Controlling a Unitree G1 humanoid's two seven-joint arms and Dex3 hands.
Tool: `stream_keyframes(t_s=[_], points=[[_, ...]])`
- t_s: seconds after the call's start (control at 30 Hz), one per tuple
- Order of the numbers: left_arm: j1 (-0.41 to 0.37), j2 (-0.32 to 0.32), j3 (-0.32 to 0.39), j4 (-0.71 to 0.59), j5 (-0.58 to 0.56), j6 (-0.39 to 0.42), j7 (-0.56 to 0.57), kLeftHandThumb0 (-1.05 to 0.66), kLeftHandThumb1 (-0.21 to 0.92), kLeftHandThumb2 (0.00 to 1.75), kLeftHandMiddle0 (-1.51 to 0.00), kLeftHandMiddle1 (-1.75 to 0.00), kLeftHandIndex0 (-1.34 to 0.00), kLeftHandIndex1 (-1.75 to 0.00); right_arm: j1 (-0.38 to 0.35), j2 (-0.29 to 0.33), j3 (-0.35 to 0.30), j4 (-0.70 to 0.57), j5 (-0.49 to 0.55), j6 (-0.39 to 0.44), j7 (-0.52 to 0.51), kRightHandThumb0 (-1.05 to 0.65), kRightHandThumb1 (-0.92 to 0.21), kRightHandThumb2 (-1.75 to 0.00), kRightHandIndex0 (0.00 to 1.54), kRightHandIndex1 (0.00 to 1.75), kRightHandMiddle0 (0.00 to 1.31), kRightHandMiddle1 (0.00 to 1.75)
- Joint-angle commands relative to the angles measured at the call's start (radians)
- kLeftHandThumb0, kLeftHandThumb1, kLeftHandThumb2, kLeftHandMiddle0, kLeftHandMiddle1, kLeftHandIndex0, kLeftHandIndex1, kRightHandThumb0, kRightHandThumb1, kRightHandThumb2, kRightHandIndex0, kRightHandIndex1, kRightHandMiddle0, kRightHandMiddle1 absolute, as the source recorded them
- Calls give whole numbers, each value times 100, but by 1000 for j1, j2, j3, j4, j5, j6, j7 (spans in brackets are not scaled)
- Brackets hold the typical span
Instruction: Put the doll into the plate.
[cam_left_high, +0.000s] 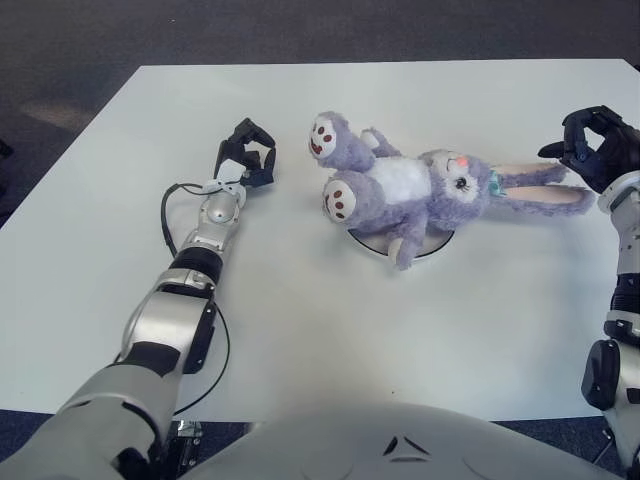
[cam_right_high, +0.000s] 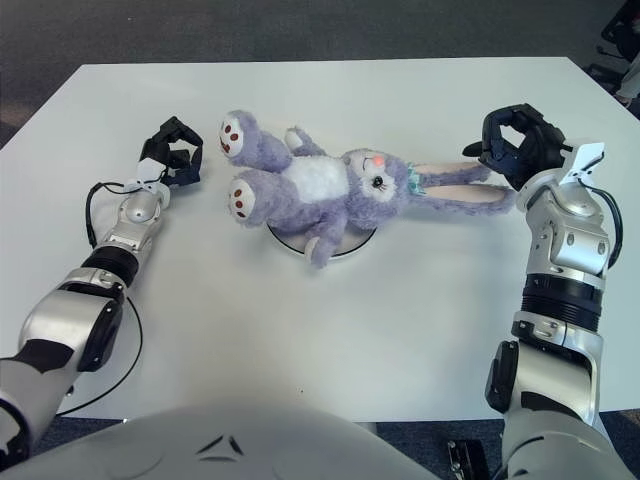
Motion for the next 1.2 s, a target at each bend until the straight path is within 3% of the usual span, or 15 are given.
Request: stream_keyframes(t_s=[0.0,0.13,0.33,0.5,0.7,1.17], points=[[49,-30,33,32,-30,76,-55,-42,53,104,-110,-175,-45,-175,38,52,12,-11,-18,-8,-43,-1,-49,-105,57,155,31,173],[37,-48,67,33,-53,104,-68,-42,53,105,-112,-175,-45,-175,23,91,39,59,-39,-35,-77,-1,-49,-106,56,157,29,174],[34,-62,91,27,-61,121,-71,-42,53,105,-111,-175,-45,-175,-3,97,61,151,-60,-77,-72,-1,-50,-106,55,158,28,174],[32,-79,115,27,-69,125,-64,-42,53,105,-112,-175,-45,-175,-43,86,92,411,-98,-227,-21,-1,-50,-105,55,157,29,174],[30,-99,145,32,-85,112,-65,-42,53,105,-115,-175,-45,-175,-70,79,105,524,-104,-308,20,-1,-52,-103,52,157,29,175],[27,-150,241,46,-165,85,-123,-43,47,113,-123,-175,-50,-175,-70,125,133,561,-87,-353,59,-1,-46,-111,57,159,31,175]])
